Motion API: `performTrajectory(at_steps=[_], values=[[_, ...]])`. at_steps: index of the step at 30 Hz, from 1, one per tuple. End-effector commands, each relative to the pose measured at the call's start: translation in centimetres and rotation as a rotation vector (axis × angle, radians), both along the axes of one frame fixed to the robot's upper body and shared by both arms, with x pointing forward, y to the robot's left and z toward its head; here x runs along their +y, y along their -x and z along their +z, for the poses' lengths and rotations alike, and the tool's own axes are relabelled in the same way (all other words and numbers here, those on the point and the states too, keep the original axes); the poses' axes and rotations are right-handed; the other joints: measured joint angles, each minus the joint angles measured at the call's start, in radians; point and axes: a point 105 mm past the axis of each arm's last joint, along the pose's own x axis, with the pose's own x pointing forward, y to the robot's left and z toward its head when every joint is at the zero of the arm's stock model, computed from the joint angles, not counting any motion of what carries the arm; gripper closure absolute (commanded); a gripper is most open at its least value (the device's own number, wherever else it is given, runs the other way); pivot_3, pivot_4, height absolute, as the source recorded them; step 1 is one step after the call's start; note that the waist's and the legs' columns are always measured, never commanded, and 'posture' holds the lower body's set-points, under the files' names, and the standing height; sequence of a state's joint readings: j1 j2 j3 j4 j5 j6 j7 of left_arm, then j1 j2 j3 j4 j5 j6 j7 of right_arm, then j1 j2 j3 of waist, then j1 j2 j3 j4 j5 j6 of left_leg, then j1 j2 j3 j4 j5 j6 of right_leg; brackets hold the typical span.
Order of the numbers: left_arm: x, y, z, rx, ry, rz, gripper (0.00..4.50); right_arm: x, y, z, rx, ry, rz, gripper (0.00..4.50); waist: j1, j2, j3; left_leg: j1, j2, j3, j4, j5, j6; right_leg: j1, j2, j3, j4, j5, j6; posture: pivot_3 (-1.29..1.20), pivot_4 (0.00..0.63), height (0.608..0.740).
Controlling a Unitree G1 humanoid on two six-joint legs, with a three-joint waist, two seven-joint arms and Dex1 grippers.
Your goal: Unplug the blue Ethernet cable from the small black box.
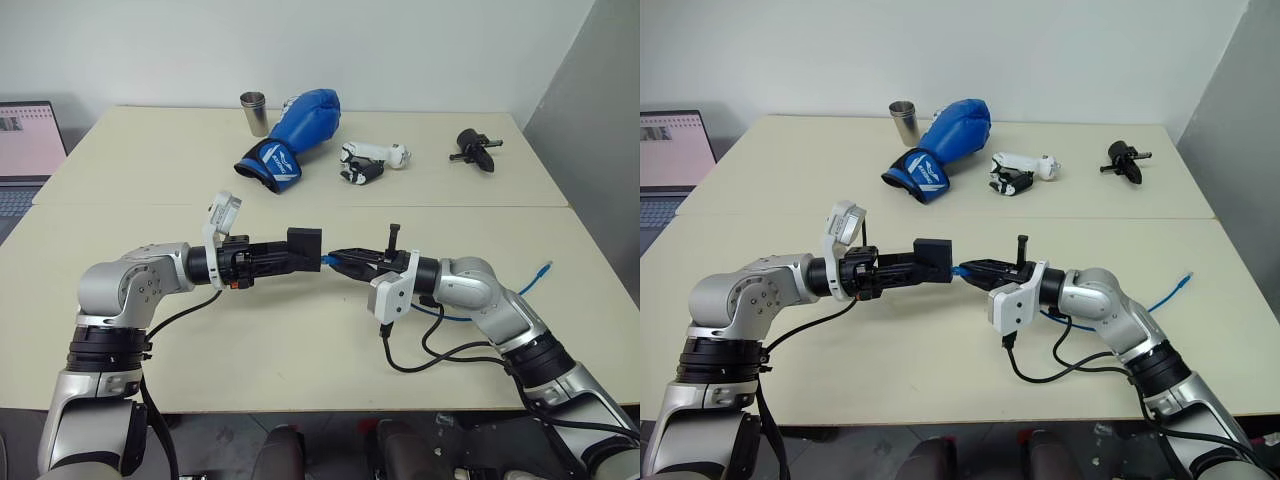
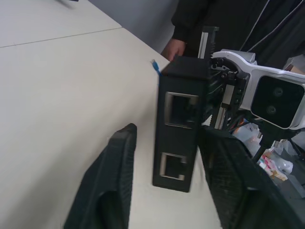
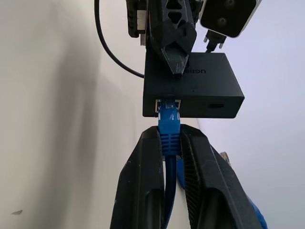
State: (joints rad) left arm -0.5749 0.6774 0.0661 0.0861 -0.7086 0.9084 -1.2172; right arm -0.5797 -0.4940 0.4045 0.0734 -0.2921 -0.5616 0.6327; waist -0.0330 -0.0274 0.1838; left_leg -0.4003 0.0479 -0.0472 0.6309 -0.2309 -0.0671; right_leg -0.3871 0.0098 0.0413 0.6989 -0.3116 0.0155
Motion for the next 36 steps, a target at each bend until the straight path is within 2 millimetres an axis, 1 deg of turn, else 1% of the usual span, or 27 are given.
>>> performTrajectory(at_steps=[1,3,4,9,11,14,15,17,19,21,24,26,28,30,33,36], values=[[-0.2,0.3,0.5,-0.048,-0.012,-0.024,3.27,0.6,0.8,1.5,-0.046,-0.037,0.059,4.29,0.000,0.000,0.000,0.000,0.000,0.000,0.000,0.000,0.000,0.000,0.000,0.000,0.000,0.000,0.000,0.00,0.150,0.740],[-0.2,0.2,0.6,-0.057,-0.016,-0.021,3.65,0.6,1.1,1.4,-0.045,-0.028,0.079,4.29,0.000,0.000,0.000,0.000,0.000,0.000,0.000,0.000,0.000,0.000,0.000,0.000,0.000,0.000,0.000,0.00,0.150,0.740],[-0.3,0.2,0.6,-0.059,-0.016,-0.022,3.72,0.6,1.2,1.2,-0.047,-0.016,0.086,4.29,0.000,0.000,0.000,0.000,0.000,0.000,0.000,0.000,0.000,0.000,0.000,0.000,0.000,0.000,0.000,0.00,0.150,0.740],[-0.4,0.4,0.4,-0.065,-0.030,-0.035,3.72,0.3,1.5,1.0,-0.036,0.005,0.100,4.29,0.000,0.000,0.000,0.000,0.000,0.000,0.000,0.000,0.000,0.000,0.000,0.000,0.000,0.000,0.000,0.00,0.150,0.740],[-0.4,0.3,0.4,-0.065,-0.028,-0.034,3.72,0.1,1.5,1.1,-0.024,0.005,0.098,3.57,0.000,0.000,0.000,0.000,0.000,0.000,0.000,0.000,0.000,0.000,0.000,0.000,0.000,0.000,0.000,0.00,0.150,0.740],[-0.4,0.2,0.5,-0.074,-0.028,-0.031,3.72,-0.2,1.6,0.9,-0.001,0.027,0.090,2.95,0.000,0.000,0.000,0.000,0.000,0.000,0.000,0.000,0.000,0.000,0.000,0.000,0.000,0.000,0.000,0.00,0.150,0.740],[-0.4,0.2,0.5,-0.078,-0.030,-0.033,3.72,-0.4,1.8,0.9,0.017,0.032,0.089,2.65,0.001,0.000,0.000,0.000,0.000,0.000,0.000,0.000,0.000,0.000,0.000,0.000,0.000,0.000,0.000,0.00,0.150,0.740],[-0.4,0.3,0.5,-0.084,-0.034,-0.037,3.72,-0.7,2.2,0.9,0.048,0.039,0.091,2.29,0.001,0.000,0.000,0.000,0.000,0.000,0.000,0.000,0.000,0.000,0.000,0.000,0.000,0.000,0.000,0.00,0.150,0.740],[-0.4,0.3,0.4,-0.094,-0.042,-0.047,3.72,-1.3,2.9,1.3,0.169,0.007,0.092,1.83,0.002,0.000,0.000,0.000,0.000,0.000,0.000,0.000,0.000,0.000,0.000,0.000,0.000,0.000,0.000,0.00,0.150,0.740],[-0.4,0.5,0.6,-0.114,-0.039,-0.061,3.72,-1.5,3.5,2.1,0.376,-0.091,0.080,1.81,0.002,0.000,0.000,0.000,0.000,0.000,0.000,0.000,0.000,0.001,-0.001,0.000,0.000,0.000,0.000,0.00,0.150,0.740],[-0.4,0.7,0.6,-0.119,-0.040,-0.078,3.72,-1.6,3.1,3.5,0.639,-0.282,0.036,1.81,0.000,0.000,0.000,0.000,0.000,-0.002,0.000,0.000,0.000,0.001,-0.001,0.000,0.000,0.000,0.000,0.00,0.150,0.740],[-0.3,0.8,0.7,-0.123,-0.035,-0.086,3.72,-1.6,2.6,3.7,0.774,-0.360,0.010,1.81,-0.001,0.000,0.000,0.001,0.000,-0.001,0.001,0.000,0.000,0.001,-0.001,0.000,0.001,0.000,0.000,0.00,0.150,0.740],[-0.3,0.8,1.0,-0.126,-0.028,-0.091,3.72,-1.7,2.4,3.5,0.909,-0.403,-0.002,1.81,0.000,0.000,0.000,0.001,0.000,-0.003,0.000,0.000,0.000,0.001,-0.001,0.000,0.002,0.000,0.000,0.00,0.150,0.740],[-0.3,0.8,1.2,-0.126,-0.021,-0.094,3.72,-1.7,2.4,3.0,1.015,-0.417,-0.008,1.81,0.001,0.000,0.000,0.001,0.000,-0.003,0.000,0.000,0.000,0.001,0.000,0.000,0.002,0.000,0.000,0.00,0.150,0.740],[-0.3,0.8,1.5,-0.122,-0.007,-0.098,3.72,-1.8,2.1,2.6,1.131,-0.444,-0.011,1.81,0.001,0.000,0.000,0.000,0.000,-0.003,0.000,0.000,0.000,0.001,0.000,0.000,0.001,0.000,0.000,0.00,0.150,0.740],[-0.4,0.8,2.2,-0.116,0.044,-0.099,3.72,-1.9,1.4,2.4,1.197,-0.472,-0.026,1.81,0.001,0.000,0.000,0.000,0.000,-0.002,0.000,0.000,0.000,0.001,0.000,-0.001,0.000,0.000,0.000,0.00,0.150,0.740]])
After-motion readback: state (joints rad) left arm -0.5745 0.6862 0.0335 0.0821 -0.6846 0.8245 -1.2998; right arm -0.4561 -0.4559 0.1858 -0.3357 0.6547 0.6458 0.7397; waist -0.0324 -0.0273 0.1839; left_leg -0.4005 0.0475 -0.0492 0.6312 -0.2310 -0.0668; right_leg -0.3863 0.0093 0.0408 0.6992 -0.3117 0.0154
